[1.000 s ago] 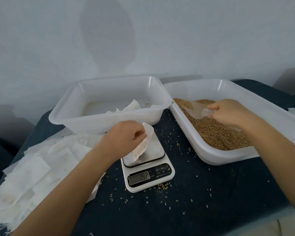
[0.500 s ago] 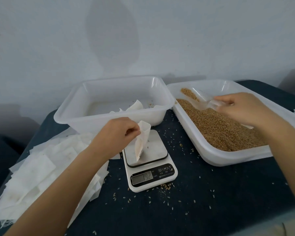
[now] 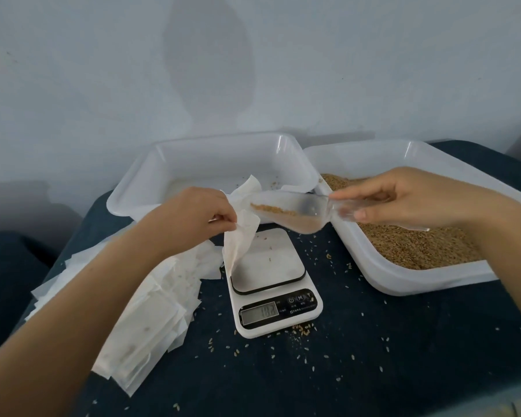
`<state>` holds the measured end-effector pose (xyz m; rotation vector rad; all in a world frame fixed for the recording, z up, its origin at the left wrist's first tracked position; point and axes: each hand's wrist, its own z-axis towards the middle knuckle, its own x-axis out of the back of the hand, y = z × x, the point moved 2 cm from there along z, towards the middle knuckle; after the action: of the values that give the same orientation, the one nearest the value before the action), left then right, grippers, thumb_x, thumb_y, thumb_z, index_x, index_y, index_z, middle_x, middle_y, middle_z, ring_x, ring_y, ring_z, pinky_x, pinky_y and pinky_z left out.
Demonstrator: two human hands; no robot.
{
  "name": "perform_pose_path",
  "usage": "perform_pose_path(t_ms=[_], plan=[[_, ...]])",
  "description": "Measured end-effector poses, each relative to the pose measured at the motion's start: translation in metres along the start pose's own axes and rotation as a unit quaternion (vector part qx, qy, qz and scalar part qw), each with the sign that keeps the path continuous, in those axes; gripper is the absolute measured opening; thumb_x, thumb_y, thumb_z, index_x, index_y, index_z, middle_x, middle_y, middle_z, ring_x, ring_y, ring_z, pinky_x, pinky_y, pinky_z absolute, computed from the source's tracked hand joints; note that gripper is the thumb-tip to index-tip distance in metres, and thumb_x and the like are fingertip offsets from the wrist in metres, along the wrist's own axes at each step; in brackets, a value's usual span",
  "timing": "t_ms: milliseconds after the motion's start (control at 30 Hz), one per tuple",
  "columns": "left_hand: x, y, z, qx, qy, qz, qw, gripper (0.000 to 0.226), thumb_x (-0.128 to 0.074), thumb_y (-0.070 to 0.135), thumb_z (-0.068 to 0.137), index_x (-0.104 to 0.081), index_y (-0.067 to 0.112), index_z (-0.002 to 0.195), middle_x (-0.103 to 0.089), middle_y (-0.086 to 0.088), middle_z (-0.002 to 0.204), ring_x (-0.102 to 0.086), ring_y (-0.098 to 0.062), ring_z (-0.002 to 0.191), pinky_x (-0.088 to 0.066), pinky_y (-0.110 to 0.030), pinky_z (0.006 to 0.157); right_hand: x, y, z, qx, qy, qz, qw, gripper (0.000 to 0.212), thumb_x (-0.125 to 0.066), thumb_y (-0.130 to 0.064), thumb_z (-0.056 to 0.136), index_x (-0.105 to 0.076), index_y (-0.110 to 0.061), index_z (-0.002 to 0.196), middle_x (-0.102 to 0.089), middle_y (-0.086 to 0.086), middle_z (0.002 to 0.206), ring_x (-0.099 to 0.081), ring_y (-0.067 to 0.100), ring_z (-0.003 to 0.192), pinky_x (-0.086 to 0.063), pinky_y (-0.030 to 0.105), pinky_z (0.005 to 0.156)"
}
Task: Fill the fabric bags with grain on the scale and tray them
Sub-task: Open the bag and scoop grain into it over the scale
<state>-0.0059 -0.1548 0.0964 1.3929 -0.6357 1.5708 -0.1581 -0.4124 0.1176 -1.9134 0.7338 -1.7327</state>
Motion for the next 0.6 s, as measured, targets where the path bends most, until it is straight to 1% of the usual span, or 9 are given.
perform_pose_path(t_ms=[67, 133, 267, 333, 367, 467, 533, 600], plan=[[-0.003, 0.001, 0.001, -0.001, -0.014, -0.002, 1.0, 0.008, -0.065, 0.022, 0.085, -0.072, 0.019, 0.084, -0.063, 0.011, 0.081, -0.056, -0.006, 0.074, -0.044, -0.023, 0.075, -0.003, -0.002, 0.001, 0.005, -0.023, -0.032, 0.999, 0.042, -0.066, -0.021, 0.088, -0.058, -0.053, 0.115, -0.064, -0.028, 0.116, -0.058, -0.007, 0.111, -0.043, 0.025, 0.103], [-0.006, 0.002, 0.001, -0.002, -0.022, -0.006, 1.0, 0.007, -0.065, 0.021, 0.085, -0.072, 0.019, 0.085, -0.061, 0.013, 0.081, -0.055, -0.005, 0.076, -0.044, -0.022, 0.076, -0.002, -0.003, 0.002, 0.004, -0.032, -0.069, 0.997, 0.042, -0.066, -0.024, 0.089, -0.057, -0.056, 0.115, -0.062, -0.032, 0.116, -0.056, -0.01, 0.11, -0.041, 0.019, 0.1], [-0.013, 0.006, 0.004, -0.009, -0.026, -0.006, 1.0, 0.008, -0.064, 0.019, 0.086, -0.072, 0.018, 0.085, -0.056, 0.017, 0.079, -0.052, -0.003, 0.075, -0.04, -0.015, 0.075, 0.005, -0.009, 0.004, -0.002, -0.061, -0.111, 0.992, 0.04, -0.066, -0.028, 0.089, -0.056, -0.059, 0.112, -0.061, -0.037, 0.113, -0.055, -0.016, 0.106, -0.039, 0.007, 0.088], [-0.015, 0.008, 0.005, -0.012, -0.028, -0.012, 0.999, 0.008, -0.064, 0.02, 0.086, -0.072, 0.018, 0.085, -0.057, 0.018, 0.08, -0.05, -0.001, 0.074, -0.036, -0.009, 0.074, 0.009, -0.014, 0.005, 0.001, -0.075, -0.131, 0.989, 0.04, -0.066, -0.029, 0.088, -0.056, -0.063, 0.107, -0.059, -0.041, 0.111, -0.053, -0.019, 0.104, -0.039, 0.004, 0.083], [-0.016, 0.009, 0.005, -0.014, -0.028, -0.012, 0.999, 0.009, -0.064, 0.02, 0.086, -0.072, 0.018, 0.086, -0.058, 0.017, 0.081, -0.049, 0.0, 0.073, -0.034, -0.006, 0.073, 0.011, -0.017, 0.006, 0.003, -0.079, -0.139, 0.987, 0.039, -0.066, -0.03, 0.088, -0.056, -0.064, 0.105, -0.058, -0.042, 0.11, -0.052, -0.02, 0.103, -0.039, 0.004, 0.083], [-0.016, 0.011, 0.004, -0.021, -0.022, -0.012, 0.999, 0.009, -0.064, 0.019, 0.086, -0.073, 0.016, 0.085, -0.065, 0.011, 0.086, -0.051, 0.0, 0.074, -0.03, -0.001, 0.073, 0.016, -0.026, 0.008, 0.005, -0.092, -0.157, 0.983, 0.038, -0.066, -0.03, 0.086, -0.057, -0.064, 0.101, -0.061, -0.038, 0.11, -0.055, -0.013, 0.104, -0.039, 0.011, 0.093], [-0.016, 0.012, 0.004, -0.022, -0.018, -0.016, 0.999, 0.01, -0.064, 0.02, 0.085, -0.074, 0.016, 0.086, -0.066, 0.011, 0.088, -0.051, 0.0, 0.075, -0.03, 0.0, 0.073, 0.019, -0.033, 0.011, 0.0, -0.101, -0.164, 0.981, 0.035, -0.066, -0.03, 0.085, -0.06, -0.06, 0.104, -0.064, -0.031, 0.111, -0.059, -0.006, 0.106, -0.041, 0.022, 0.101], [-0.017, 0.012, 0.004, -0.022, -0.016, -0.017, 0.999, 0.011, -0.064, 0.02, 0.086, -0.074, 0.016, 0.087, -0.066, 0.01, 0.09, -0.05, 0.001, 0.075, -0.029, 0.001, 0.073, 0.022, -0.041, 0.014, -0.006, -0.112, -0.172, 0.979, 0.034, -0.067, -0.029, 0.086, -0.061, -0.057, 0.105, -0.066, -0.028, 0.111, -0.06, -0.002, 0.107, -0.042, 0.032, 0.105]])
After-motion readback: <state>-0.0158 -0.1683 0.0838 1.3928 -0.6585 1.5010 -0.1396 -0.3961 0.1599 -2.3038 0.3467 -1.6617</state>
